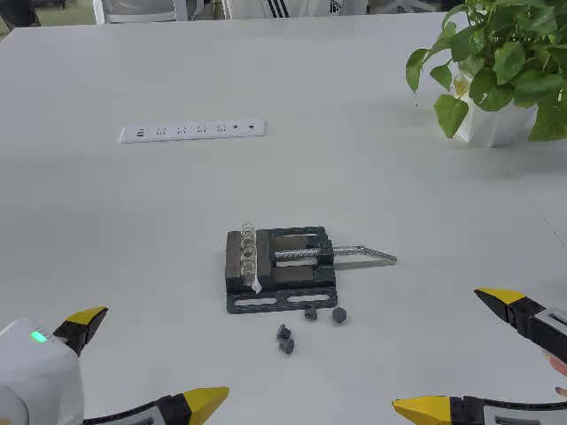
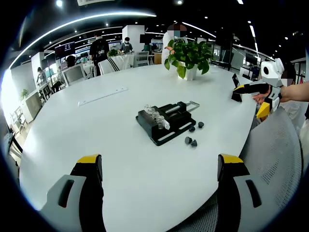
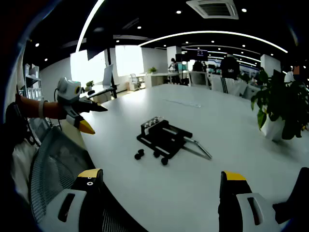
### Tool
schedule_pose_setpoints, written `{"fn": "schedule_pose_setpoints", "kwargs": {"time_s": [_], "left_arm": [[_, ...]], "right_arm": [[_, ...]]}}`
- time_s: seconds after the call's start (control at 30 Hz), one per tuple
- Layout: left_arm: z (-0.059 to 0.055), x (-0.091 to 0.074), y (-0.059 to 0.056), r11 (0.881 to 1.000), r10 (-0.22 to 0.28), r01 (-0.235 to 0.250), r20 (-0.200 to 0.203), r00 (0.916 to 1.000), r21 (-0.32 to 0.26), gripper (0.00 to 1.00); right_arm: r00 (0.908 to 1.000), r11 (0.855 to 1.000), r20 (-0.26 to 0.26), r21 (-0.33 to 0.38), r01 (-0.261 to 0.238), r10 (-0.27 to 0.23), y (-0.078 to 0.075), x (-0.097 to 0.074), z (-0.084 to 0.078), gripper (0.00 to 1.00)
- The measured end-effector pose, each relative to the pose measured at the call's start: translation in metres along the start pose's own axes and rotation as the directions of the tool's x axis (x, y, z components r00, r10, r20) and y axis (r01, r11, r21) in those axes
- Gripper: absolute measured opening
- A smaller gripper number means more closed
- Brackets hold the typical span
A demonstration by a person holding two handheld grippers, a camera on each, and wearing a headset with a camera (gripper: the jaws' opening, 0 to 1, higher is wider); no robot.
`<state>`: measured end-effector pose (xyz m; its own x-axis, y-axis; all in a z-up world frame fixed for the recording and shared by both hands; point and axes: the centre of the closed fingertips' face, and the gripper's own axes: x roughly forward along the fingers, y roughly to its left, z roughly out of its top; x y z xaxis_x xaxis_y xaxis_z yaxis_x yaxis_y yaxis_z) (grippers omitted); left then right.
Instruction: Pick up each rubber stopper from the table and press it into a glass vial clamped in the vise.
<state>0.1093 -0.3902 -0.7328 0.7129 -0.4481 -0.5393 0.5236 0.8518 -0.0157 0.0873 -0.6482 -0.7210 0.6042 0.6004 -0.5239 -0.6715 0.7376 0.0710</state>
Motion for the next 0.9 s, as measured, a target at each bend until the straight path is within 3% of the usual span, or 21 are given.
{"fn": "schedule_pose_setpoints", "kwargs": {"time_s": [0.53, 0.9], "left_arm": [[-0.001, -0.001, 0.000, 1.000, -0.028, 0.028, -0.003, 0.9996, 0.011, 0.99], [-0.010, 0.001, 0.001, 0.999, -0.040, 0.040, -0.001, 0.9992, -0.005, 0.99]], "right_arm": [[0.9997, 1.000, -0.002, 0.009, 0.024, -0.024, 0.005, 0.007, 0.000, 0.99], [0.9987, 1.000, -0.051, -0.028, -0.001, -0.001, 0.003, 0.018, 0.003, 0.99]]}}
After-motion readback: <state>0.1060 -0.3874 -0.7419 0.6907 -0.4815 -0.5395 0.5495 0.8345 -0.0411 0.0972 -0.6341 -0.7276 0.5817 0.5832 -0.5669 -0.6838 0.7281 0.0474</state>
